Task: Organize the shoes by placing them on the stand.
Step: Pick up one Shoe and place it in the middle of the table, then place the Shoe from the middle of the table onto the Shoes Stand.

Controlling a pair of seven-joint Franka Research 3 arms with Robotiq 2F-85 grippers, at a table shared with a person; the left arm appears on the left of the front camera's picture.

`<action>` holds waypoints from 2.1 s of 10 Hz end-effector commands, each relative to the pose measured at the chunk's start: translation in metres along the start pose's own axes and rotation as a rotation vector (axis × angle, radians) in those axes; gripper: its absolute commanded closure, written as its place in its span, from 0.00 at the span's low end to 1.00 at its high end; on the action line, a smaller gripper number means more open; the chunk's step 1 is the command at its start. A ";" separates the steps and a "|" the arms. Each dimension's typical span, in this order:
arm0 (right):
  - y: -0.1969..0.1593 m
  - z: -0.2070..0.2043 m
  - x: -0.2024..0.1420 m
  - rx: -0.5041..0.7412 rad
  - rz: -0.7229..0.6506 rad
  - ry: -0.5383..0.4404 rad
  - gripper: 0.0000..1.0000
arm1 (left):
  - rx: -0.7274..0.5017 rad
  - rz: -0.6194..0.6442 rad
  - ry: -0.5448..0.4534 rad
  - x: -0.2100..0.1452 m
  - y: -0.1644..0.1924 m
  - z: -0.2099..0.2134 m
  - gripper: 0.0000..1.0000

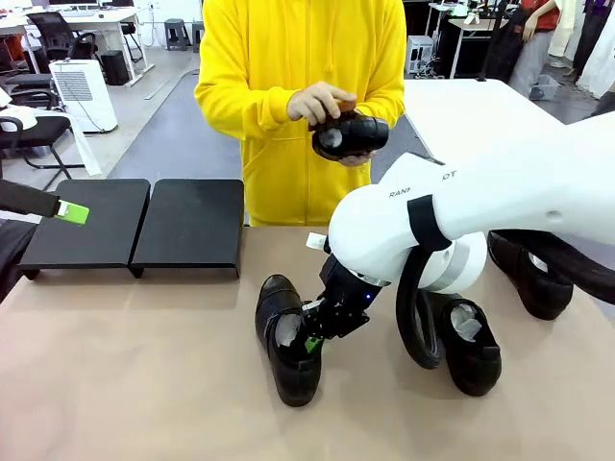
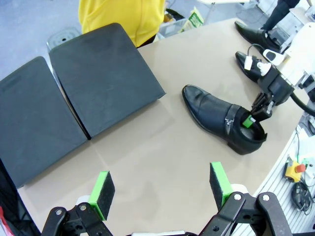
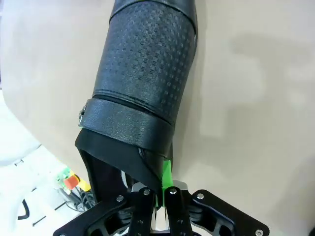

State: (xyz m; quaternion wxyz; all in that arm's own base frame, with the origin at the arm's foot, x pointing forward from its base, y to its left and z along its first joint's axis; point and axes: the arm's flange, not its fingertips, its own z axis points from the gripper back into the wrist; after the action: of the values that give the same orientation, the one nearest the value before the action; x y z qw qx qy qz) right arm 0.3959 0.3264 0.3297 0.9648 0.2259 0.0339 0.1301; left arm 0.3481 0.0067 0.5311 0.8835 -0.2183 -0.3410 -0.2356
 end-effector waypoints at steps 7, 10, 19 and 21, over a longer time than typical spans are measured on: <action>0.009 0.013 -0.015 0.037 0.031 -0.004 0.34 | -0.013 -0.007 -0.007 -0.002 0.000 0.000 0.00; 0.014 0.026 -0.022 0.038 0.065 -0.019 0.00 | -0.013 -0.007 -0.007 -0.002 0.000 0.000 0.00; 0.021 0.037 -0.022 0.014 0.056 -0.021 0.00 | -0.013 -0.007 -0.007 -0.002 0.000 0.000 0.00; 0.021 0.037 -0.022 0.014 0.056 -0.021 0.00 | -0.013 -0.007 -0.007 -0.002 0.000 0.000 0.00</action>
State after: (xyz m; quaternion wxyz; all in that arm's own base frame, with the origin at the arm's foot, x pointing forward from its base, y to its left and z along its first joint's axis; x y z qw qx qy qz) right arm 0.3721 0.3176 0.3698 0.9610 0.2259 0.0194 0.1584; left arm 0.3481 0.0067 0.5311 0.8835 -0.2183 -0.3409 -0.2356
